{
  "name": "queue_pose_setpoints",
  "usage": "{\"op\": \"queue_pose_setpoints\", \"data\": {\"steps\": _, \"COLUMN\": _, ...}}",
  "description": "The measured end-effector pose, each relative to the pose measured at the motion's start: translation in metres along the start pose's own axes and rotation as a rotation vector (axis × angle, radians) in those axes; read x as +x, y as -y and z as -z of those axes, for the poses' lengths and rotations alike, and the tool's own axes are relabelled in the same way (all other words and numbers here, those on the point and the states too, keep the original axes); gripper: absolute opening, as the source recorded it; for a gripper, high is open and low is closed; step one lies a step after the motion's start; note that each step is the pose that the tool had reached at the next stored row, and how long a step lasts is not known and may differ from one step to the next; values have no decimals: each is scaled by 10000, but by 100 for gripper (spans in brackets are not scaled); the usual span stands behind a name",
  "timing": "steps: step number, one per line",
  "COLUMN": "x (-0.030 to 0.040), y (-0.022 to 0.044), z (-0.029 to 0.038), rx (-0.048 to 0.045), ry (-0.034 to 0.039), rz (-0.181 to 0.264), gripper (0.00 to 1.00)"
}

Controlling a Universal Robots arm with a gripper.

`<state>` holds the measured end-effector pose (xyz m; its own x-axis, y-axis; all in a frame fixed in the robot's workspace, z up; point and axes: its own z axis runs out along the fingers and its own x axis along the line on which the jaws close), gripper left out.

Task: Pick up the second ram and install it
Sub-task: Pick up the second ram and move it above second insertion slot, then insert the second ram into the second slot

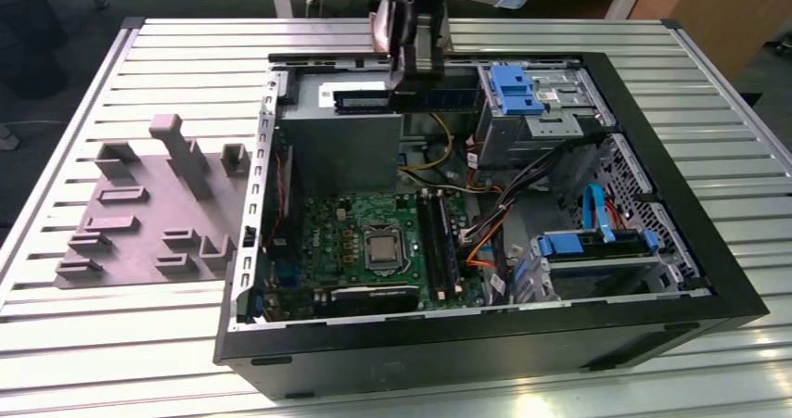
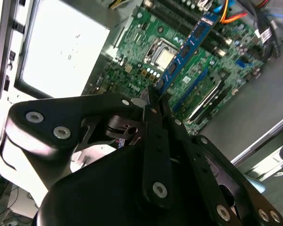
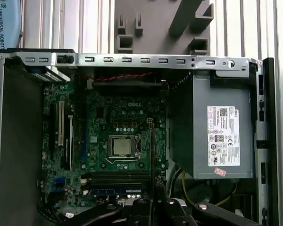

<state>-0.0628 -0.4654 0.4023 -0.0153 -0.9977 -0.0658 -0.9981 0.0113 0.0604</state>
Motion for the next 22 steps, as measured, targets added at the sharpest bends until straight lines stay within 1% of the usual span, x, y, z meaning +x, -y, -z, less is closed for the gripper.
{"op": "queue_pose_setpoints", "data": {"steps": 2, "x": 0, "y": 60, "z": -7, "rx": 12, "ry": 1, "rz": 3, "gripper": 14}}
{"op": "queue_pose_setpoints", "data": {"steps": 3, "x": 0, "y": 69, "z": -8, "rx": 15, "ry": 1, "rz": 3, "gripper": 14}}
{"op": "queue_pose_setpoints", "data": {"steps": 22, "x": 0, "y": 82, "z": -7, "rx": 16, "ry": 0, "rz": -4, "gripper": 14}}
